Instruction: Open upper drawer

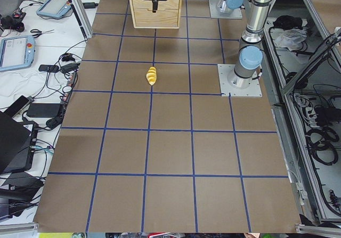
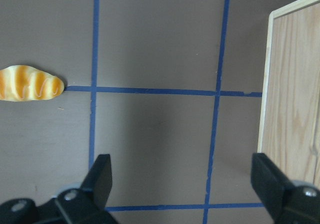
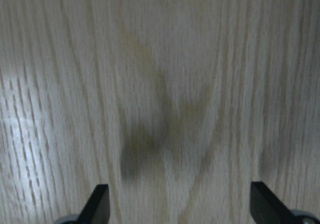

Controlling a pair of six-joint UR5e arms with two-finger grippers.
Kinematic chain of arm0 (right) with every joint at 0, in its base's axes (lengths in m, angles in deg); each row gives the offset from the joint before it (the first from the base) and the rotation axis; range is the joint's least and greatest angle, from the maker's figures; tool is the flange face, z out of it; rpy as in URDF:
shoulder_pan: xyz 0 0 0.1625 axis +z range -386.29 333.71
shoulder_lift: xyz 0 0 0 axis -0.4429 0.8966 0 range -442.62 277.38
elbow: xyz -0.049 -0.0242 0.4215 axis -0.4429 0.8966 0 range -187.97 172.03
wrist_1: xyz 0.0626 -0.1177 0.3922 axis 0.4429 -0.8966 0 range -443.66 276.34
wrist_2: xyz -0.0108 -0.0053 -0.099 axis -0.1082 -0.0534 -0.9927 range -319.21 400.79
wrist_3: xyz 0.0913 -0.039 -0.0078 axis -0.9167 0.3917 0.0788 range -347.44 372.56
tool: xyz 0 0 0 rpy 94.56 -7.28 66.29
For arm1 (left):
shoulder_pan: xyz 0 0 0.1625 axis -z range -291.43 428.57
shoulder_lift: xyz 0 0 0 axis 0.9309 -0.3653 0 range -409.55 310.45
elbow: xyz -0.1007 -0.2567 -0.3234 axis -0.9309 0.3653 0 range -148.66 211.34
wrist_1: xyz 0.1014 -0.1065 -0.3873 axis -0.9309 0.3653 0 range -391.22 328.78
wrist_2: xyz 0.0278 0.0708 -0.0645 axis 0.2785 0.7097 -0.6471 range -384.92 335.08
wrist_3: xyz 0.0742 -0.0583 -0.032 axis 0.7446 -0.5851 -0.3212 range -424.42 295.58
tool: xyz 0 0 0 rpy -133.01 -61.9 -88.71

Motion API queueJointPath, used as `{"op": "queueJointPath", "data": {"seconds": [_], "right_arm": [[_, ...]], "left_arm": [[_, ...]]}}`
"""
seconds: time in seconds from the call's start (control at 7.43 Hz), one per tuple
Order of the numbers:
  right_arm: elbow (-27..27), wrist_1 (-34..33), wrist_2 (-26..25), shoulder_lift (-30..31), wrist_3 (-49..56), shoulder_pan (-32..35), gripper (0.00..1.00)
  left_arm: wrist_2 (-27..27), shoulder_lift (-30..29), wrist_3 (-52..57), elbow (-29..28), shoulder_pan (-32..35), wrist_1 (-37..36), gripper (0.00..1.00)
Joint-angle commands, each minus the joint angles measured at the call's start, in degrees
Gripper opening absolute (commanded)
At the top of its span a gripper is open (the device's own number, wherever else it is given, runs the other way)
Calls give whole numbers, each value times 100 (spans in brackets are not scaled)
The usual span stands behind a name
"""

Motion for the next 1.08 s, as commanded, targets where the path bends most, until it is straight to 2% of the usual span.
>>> {"op": "queueJointPath", "data": {"seconds": [0.0, 0.27, 0.54, 0.94], "right_arm": [[-1, 0, 0, 0, 0, 0, 100], [-1, 0, 0, 0, 9, 0, 100], [-1, 0, 0, 0, 0, 0, 100], [8, 0, 0, 0, 0, 0, 100]], "left_arm": [[-272, -258, -280, -16, 355, -338, 100], [-281, -460, -299, -16, 496, -347, 100], [-281, -610, -273, -7, 514, -652, 100], [-10, -602, 542, 107, 391, -620, 100]]}}
